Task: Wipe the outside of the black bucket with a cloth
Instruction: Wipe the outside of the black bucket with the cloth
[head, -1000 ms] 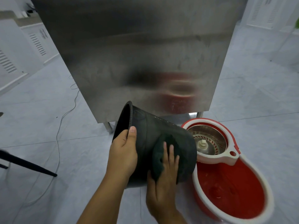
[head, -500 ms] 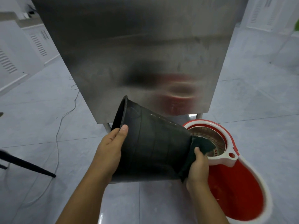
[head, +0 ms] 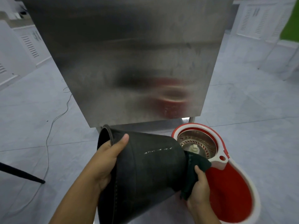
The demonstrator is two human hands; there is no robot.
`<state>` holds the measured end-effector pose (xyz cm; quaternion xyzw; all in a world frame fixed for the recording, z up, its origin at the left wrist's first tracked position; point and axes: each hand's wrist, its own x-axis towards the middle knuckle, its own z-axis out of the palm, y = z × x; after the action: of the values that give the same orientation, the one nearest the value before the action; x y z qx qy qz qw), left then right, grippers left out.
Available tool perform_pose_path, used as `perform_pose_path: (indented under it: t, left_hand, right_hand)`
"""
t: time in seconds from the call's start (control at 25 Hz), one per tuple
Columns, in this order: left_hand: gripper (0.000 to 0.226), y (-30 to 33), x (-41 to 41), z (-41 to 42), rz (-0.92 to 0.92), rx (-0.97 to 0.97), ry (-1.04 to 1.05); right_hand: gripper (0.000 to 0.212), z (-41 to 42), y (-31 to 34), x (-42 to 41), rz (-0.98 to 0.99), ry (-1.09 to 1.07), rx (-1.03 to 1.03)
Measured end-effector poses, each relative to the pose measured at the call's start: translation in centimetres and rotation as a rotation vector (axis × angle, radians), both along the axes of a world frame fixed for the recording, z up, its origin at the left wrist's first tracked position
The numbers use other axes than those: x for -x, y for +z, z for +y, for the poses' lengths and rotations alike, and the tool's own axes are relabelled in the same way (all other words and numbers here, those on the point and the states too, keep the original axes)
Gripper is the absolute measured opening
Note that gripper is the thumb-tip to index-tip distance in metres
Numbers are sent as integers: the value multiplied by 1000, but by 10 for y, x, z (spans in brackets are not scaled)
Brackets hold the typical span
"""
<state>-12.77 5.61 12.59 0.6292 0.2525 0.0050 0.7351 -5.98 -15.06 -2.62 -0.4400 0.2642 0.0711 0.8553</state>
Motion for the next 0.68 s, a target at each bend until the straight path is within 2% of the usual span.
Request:
perform_pose_path:
  t: [0.12, 0.24, 0.36, 0.44, 0.52, 0.56, 0.6, 0.64, 0.68]
  left_hand:
    - [32, 4, 7, 2, 78, -81, -96]
    - [31, 3, 2, -8, 30, -197, 25]
    - [30, 0, -8, -21, -42, -387, 212]
    - [31, -4, -10, -23, -68, -395, 283]
    - [32, -8, -11, -24, -72, -405, 307]
    - [31, -10, -12, -26, -72, -416, 307]
    - [31, -11, -12, -27, -68, -432, 295]
    - [33, -12, -12, -29, -66, -451, 276]
    - [36, -12, -13, -30, -66, -466, 261]
  right_hand:
    - [40, 0, 2, -8, -33, 1, -7]
    - [40, 8, 10, -15, -117, -5, 69]
    - [46, 27, 5, 6, -347, 16, 427]
    - [67, 39, -9, 26, -548, 75, 625]
    - [90, 55, -21, 36, -569, 238, 948]
    - [89, 65, -19, 41, -709, 242, 1184]
    - [79, 73, -18, 44, -939, 215, 1304]
    - [70, 78, -9, 47, -1157, 242, 1298]
    - [63, 78, 5, 46, -1247, 273, 1238]
